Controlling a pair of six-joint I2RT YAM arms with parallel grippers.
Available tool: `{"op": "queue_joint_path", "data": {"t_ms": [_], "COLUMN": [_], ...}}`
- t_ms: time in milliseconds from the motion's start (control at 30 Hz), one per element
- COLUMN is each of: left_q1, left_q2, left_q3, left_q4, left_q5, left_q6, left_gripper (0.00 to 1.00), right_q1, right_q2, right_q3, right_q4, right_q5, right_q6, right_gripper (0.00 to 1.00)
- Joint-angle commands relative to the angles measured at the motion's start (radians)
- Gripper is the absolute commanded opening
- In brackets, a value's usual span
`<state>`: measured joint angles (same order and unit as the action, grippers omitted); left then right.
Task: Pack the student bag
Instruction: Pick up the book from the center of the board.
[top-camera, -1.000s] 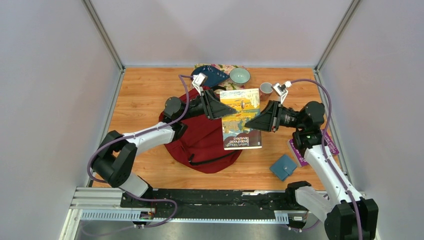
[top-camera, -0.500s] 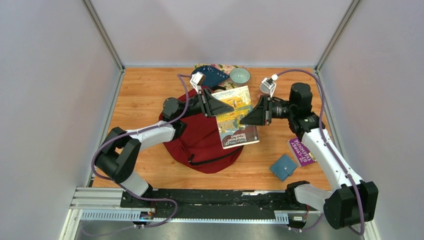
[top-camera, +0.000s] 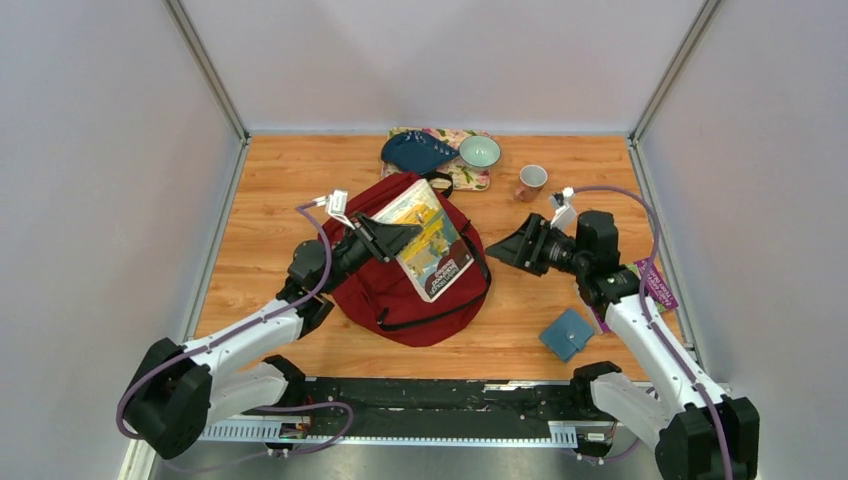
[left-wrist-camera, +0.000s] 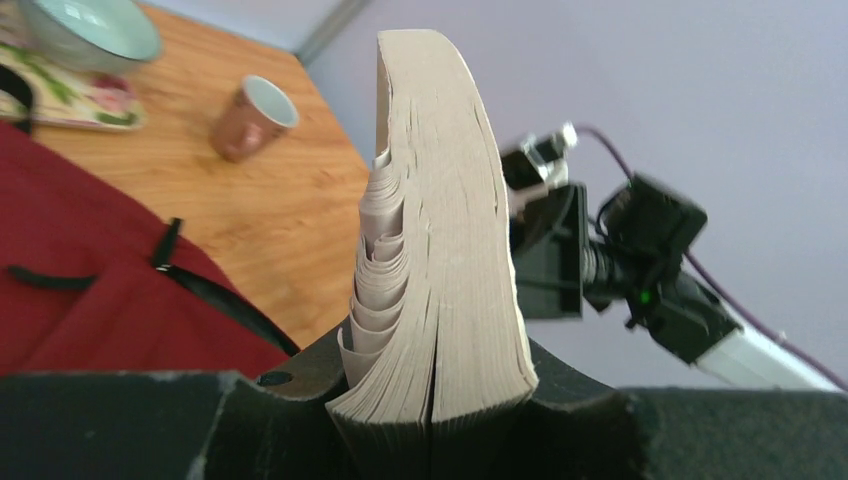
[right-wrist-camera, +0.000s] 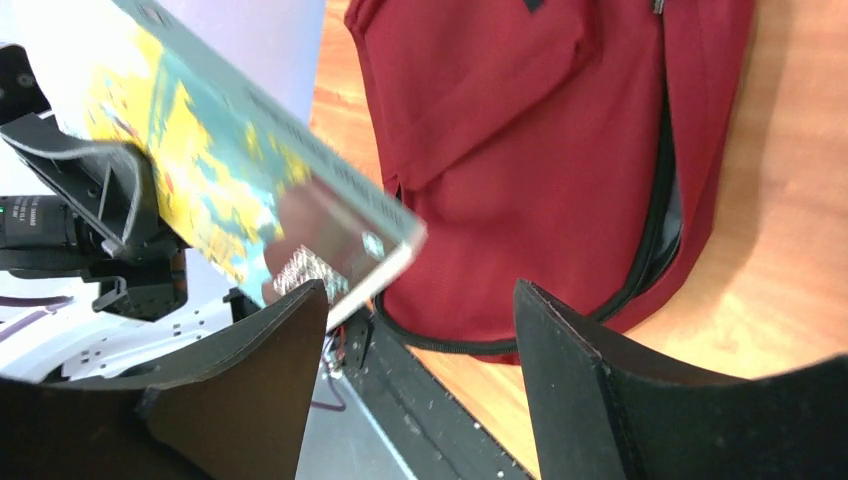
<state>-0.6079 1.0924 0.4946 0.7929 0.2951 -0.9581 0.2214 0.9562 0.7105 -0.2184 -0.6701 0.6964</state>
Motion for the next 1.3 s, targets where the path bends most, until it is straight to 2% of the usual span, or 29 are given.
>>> {"op": "queue_joint_path", "data": {"t_ms": [0, 233, 333, 367, 567, 767, 933, 1167, 1267], "left_q1": [0.000, 0.000, 0.000, 0.000, 0.000, 0.000, 0.000, 0.000, 0.000], "left_q2": [-0.075, -0.060, -0.043, -0.040, 0.029, 0.087, 0.106, 0.093, 0.092], "left_q3": [-0.086, -0.106, -0.120, -0.125, -0.151, -0.160, -0.153, -0.159, -0.157], "left_q4": [0.218, 0.331, 0.411, 0.452, 0.624, 0.726, 0.750, 0.772, 0.779], "left_q5": [-0.292, -0.329, -0.333, -0.338, -0.350, -0.344, -0.321, -0.326, -0.317], "left_q6": [-0.010, -0.103, -0.148, -0.160, -0.258, -0.329, -0.355, -0.363, -0.361], "left_gripper": [0.00, 0.00, 0.00, 0.00, 0.00, 0.00, 0.00, 0.00, 0.00], "right_q1": [0.074, 0.295, 0.323, 0.325, 0.348, 0.369, 0.372, 0.377, 0.384], "right_q2": [-0.039, -0.027, 0.028, 0.062, 0.171, 0.260, 0.325, 0.441, 0.460], "right_q3": [-0.114, -0.219, -0.241, -0.252, -0.244, -0.197, -0.198, -0.229, -0.215], "right_q4": [0.251, 0.539, 0.681, 0.752, 0.928, 1.070, 1.175, 1.418, 1.452], "right_q5": [0.046, 0.176, 0.205, 0.204, 0.190, 0.133, 0.127, 0.124, 0.119], "right_q6": [0.181, 0.359, 0.420, 0.458, 0.540, 0.534, 0.594, 0.716, 0.727], "right_gripper": [0.71, 0.71, 0.71, 0.71, 0.72, 0.72, 0.72, 0.72, 0.72]}}
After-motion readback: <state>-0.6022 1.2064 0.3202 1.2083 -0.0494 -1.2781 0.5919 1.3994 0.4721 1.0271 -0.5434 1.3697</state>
